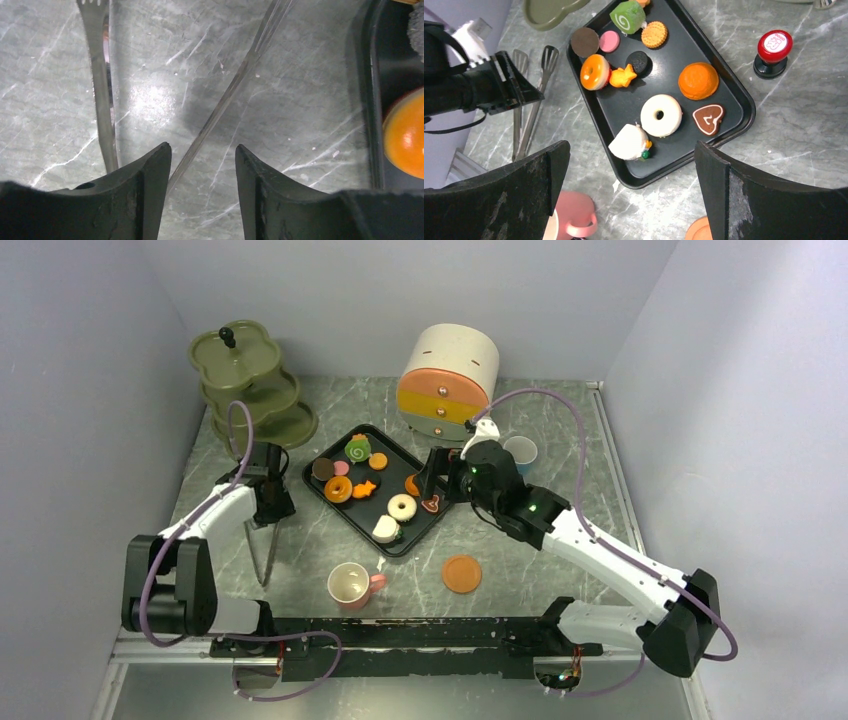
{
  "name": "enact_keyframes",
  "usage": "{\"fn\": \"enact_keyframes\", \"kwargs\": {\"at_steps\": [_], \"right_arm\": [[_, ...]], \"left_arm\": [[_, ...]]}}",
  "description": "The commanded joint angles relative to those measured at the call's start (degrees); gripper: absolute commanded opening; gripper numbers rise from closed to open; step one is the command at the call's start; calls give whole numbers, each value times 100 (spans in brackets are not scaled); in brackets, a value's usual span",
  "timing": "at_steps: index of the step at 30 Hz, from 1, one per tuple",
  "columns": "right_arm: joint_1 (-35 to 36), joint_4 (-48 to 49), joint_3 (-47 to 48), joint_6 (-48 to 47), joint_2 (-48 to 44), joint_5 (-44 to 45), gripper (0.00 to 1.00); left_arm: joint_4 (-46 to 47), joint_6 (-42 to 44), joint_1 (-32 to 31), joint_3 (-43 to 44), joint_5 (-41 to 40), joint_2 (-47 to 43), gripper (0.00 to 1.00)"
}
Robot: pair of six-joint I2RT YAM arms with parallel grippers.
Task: Serve the afternoon tea
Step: Pick up the clamp from the center of the board.
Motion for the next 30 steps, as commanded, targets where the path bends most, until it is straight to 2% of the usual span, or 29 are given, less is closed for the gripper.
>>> {"fn": "enact_keyframes", "kwargs": {"at_steps": [1, 8, 14, 18, 23, 30], "right_arm": [[-39, 231, -60, -75, -275, 2, 99], [-38, 272, -86, -162, -370, 38, 99], [-38, 315, -135, -173, -293, 29, 99], [-38, 238, -71, -173, -226, 25, 99], [-36, 274, -143, -199, -296, 106, 99], [-38, 225, -122, -242, -335, 118, 99]], "left_arm": [[349, -13, -34, 209, 195, 285, 52], [471, -269, -34, 299, 254, 619, 35], [530, -579, -34, 291, 269, 517, 18], [464, -695, -34, 422, 210, 590, 10], [566, -632, -34, 438, 141, 750, 10], [258, -253, 17, 899, -254, 1072, 12]]}}
